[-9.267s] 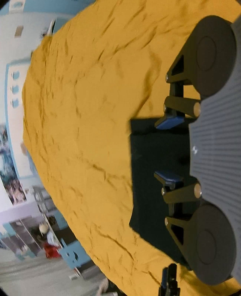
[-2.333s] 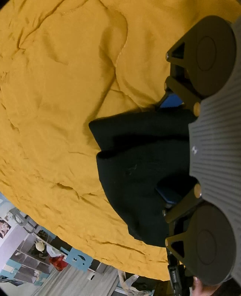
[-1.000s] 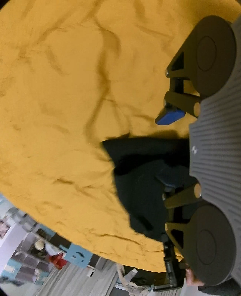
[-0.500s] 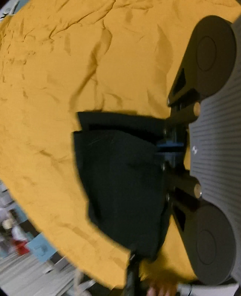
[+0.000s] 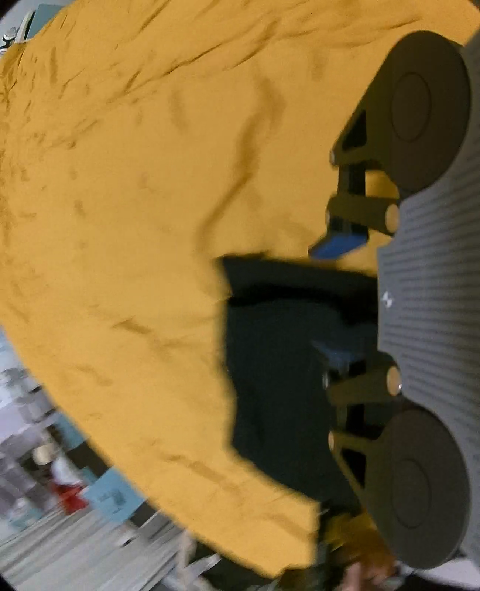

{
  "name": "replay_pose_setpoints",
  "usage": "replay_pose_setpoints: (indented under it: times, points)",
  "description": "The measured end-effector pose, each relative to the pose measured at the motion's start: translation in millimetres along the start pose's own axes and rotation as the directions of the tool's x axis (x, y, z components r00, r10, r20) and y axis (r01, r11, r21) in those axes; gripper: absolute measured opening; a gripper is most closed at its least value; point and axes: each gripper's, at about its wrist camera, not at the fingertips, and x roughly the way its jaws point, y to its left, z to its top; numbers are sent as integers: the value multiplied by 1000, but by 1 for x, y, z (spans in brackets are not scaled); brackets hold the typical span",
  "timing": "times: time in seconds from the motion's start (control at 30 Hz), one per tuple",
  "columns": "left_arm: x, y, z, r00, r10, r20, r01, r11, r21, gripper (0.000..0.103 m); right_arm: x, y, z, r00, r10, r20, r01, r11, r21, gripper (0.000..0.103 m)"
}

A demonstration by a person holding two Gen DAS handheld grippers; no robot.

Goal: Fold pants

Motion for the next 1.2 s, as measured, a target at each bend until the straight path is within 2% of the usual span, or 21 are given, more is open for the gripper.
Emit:
replay_pose_setpoints:
  times: [0.07, 0.2, 0.27, 0.33, 0.4, 0.47, 0.6, 0.67, 0.7, 0.8, 0.83, 0.87, 0.93, 0.97, 1.03, 1.13, 1.2]
  points:
    - [0, 0, -1, 1000, 0, 2, 0, 1000, -1, 51, 19, -10, 17, 997, 71, -25, -69, 995, 66, 56]
    - [0, 2, -1, 1000, -4, 2, 4, 1000, -8, 51, 60, -24, 34, 985, 162, -58, -149, 972, 182, 57]
    - [0, 2, -1, 1000, -3, 0, 3, 1000, -10, 51, 78, -21, 37, 971, 223, -85, -202, 959, 199, 35]
    - [-1, 2, -1, 1000, -4, 1, 4, 1000, -12, 51, 80, -15, 41, 973, 223, -53, -211, 962, 175, 1]
    - [-2, 2, -1, 1000, -7, 3, 7, 1000, -12, 51, 70, -20, 48, 967, 255, 22, -254, 945, 206, 2]
    - [-2, 3, -2, 1000, -16, 6, 16, 1000, -17, 52, 62, -27, 53, 971, 232, 61, -240, 945, 223, 2]
    - [-1, 3, -3, 1000, -17, 8, 17, 1000, -10, 56, 83, -36, 40, 994, 104, -40, -94, 976, 196, 1]
    - [-1, 3, -3, 1000, -12, 11, 12, 1000, -4, 56, 93, -39, 32, 996, 78, -51, -66, 976, 206, 2]
    - [-1, 3, -3, 1000, -9, 11, 9, 1000, -3, 55, 92, -40, 30, 996, 85, -39, -74, 972, 221, 4]
    - [-3, 3, -3, 1000, -9, 11, 10, 1000, -6, 55, 74, -32, 31, 997, 77, -2, -75, 975, 208, 28]
    - [-3, 3, -3, 1000, -11, 11, 11, 1000, -7, 55, 63, -28, 31, 999, 54, 8, -55, 982, 182, 36]
    - [-3, 3, -3, 1000, -13, 10, 13, 1000, -9, 55, 53, -20, 30, 1000, 20, 18, -23, 990, 137, 39]
    - [-2, 3, -4, 1000, -13, 10, 13, 1000, -8, 55, 33, 0, 26, 997, -56, 43, 56, 998, 4, 39]
    - [-2, 3, -4, 1000, -11, 11, 11, 1000, -8, 55, 23, 10, 22, 996, -70, 54, 73, 996, -58, 39]
    - [-2, 1, -4, 1000, -7, 12, 7, 1000, -6, 55, 5, 29, 12, 997, -33, 67, 44, 986, -159, 39]
    - [-2, 0, -5, 1000, -4, 14, 4, 1000, -6, 55, 9, 69, -7, 999, 26, 35, -15, 959, -284, 37]
    - [-3, -1, -6, 1000, -2, 16, 2, 1000, -10, 55, 24, 93, -20, 999, -30, 23, 37, 927, -373, 37]
